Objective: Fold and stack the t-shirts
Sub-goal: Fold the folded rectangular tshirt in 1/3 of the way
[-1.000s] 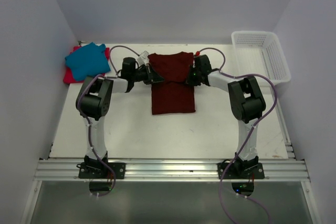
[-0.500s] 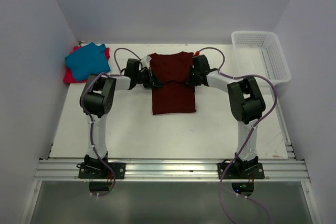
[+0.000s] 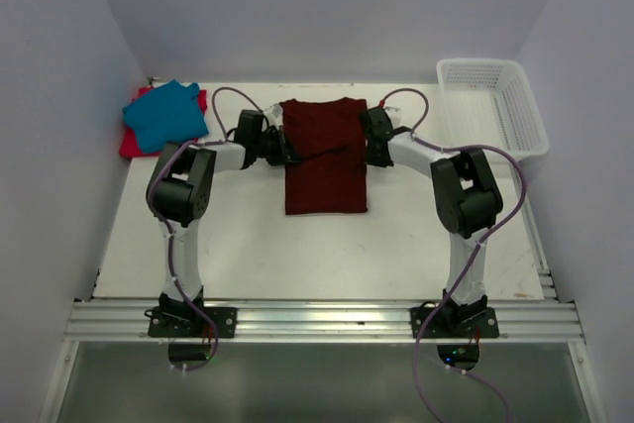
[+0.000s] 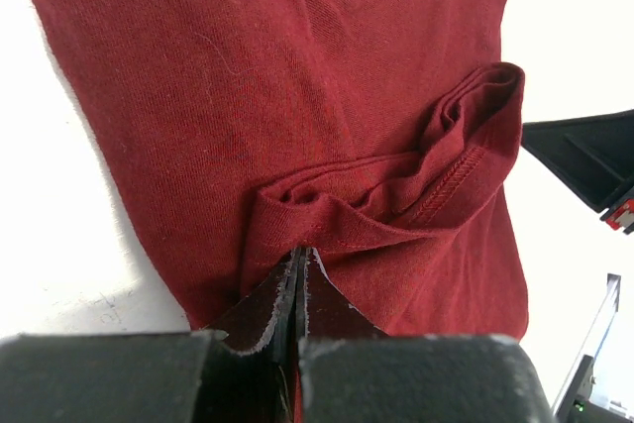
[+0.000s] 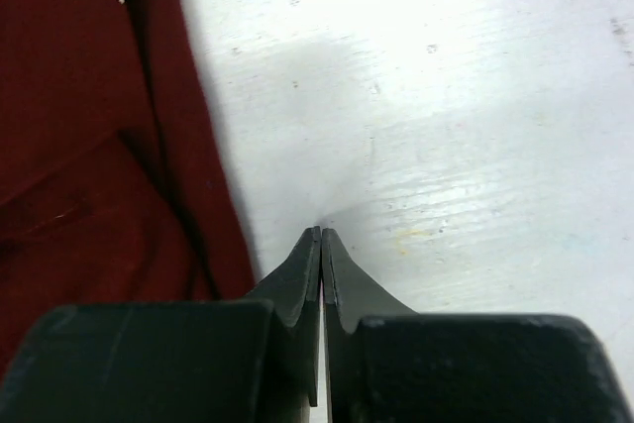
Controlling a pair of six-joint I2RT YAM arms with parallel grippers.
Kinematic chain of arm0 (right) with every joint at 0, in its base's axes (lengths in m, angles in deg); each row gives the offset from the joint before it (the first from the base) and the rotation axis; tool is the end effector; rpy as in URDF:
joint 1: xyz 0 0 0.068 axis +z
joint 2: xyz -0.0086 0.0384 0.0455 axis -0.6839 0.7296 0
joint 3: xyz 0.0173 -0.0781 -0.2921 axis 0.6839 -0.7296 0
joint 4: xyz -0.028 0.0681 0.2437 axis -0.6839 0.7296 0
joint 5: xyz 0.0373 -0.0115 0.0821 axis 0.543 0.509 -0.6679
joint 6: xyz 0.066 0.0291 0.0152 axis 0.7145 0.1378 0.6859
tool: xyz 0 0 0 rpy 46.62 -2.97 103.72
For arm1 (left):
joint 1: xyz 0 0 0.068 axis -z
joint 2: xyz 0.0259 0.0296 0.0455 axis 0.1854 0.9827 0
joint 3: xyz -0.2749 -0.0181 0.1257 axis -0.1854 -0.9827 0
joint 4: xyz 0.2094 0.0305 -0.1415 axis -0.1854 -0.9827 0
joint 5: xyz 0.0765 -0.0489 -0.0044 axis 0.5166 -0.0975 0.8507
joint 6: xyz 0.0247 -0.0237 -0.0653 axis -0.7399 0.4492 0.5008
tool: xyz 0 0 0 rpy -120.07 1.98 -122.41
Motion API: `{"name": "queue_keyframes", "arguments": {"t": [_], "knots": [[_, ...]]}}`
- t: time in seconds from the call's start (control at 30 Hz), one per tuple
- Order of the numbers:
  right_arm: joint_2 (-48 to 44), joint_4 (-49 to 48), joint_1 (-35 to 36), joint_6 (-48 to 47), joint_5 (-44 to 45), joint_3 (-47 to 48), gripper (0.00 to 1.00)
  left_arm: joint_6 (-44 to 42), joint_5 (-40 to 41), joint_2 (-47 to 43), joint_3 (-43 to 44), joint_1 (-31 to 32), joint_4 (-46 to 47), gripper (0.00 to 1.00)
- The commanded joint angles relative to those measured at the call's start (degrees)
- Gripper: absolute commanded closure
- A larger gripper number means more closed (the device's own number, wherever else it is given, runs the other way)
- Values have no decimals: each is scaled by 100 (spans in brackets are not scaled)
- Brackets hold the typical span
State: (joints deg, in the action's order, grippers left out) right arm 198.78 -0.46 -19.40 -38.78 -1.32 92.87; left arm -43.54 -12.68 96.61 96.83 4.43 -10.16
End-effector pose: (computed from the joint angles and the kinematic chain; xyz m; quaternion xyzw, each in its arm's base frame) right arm 0.4216 0.1608 0.1744 0.1195 0.9367 -0.0295 0.3278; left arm 0.4468 -0.1529 0.1388 -0.0349 0.8863 -0.3807 0.2616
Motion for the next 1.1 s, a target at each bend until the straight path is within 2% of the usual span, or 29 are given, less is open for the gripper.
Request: {"name": "queue_keyframes", "arguments": {"t": [0.0, 0.13, 0.23, 0.3, 0.33, 0.37, 0.4, 0.43, 0.5, 0.53, 0.57, 0.6, 0.67, 0.73, 0.77, 0.83, 0.87, 0.9, 0.97, 1.0, 1.07], "knots": [[-159, 232, -10, 7, 616, 272, 100, -249, 411, -117, -73, -70, -292, 100], [-518, 30, 7, -177, 512, 27, 100, -214, 122, -388, -300, -70, 164, 100], [-1168, -295, 138, -458, 371, -438, 100, -196, -37, -1195, -836, -53, 935, 100], [-1764, -628, 261, -695, 187, -886, 100, -310, 138, -1969, -1065, -35, 1062, 93], [-1941, -734, 366, -757, 29, -1036, 100, -337, 200, -2206, -1231, -17, 1062, 85], [-2065, -1100, 385, -879, -259, -1177, 96, -346, 287, -2591, -1320, -9, 1079, 79], [-2136, -1243, 394, -898, -767, -1387, 91, -337, 323, -2743, -1486, -8, 1106, 72], [-2128, -1358, 342, -898, -1485, -1415, 85, -320, 349, -2858, -1557, 0, 1193, 57], [-1936, -1438, 332, -890, -2105, -1215, 84, -267, 149, -2929, -1680, 0, 1316, 53], [-1708, -1420, 315, -855, -2813, -1126, 87, -232, -35, -2860, -1672, 0, 1378, 53], [-1584, -1386, 315, -724, -3150, -1038, 92, -171, -272, -2641, -1655, 0, 1370, 53], [-1505, -1359, 306, -627, -3406, -950, 99, 21, -796, -2509, -1594, -8, 1317, 65], [-1547, -1551, 315, -216, -3741, -1098, 100, 251, -1231, -2297, -1706, 44, 1308, 86], [-1757, -1849, 376, -73, -3813, -1642, 100, 305, -1320, -2436, -2259, 132, 1352, 98], [-1985, -1799, 411, -46, -3630, -1818, 100, 252, -1259, -2681, -2470, 245, 1274, 100], [-2267, -1781, 438, -63, -3497, -2354, 100, -2, -978, -2911, -2989, 316, 810, 87], [-2538, -1763, 429, -98, -3340, -2547, 100, -64, -864, -3138, -3164, 334, 685, 75], [-2663, -1728, 438, -116, -3286, -2845, 88, -178, -593, -3271, -3479, 334, 588, 60], [-2996, -1684, 438, -134, -3198, -3224, 70, -284, -372, -3631, -3771, 352, 491, 47], [-3076, -1632, 438, -151, -3189, -3313, 58, -319, -354, -3728, -3990, 352, 473, 36], [-3243, -1526, 438, -178, -3128, -3584, 48, -398, -284, -3939, -4193, 361, 456, 31]]}}
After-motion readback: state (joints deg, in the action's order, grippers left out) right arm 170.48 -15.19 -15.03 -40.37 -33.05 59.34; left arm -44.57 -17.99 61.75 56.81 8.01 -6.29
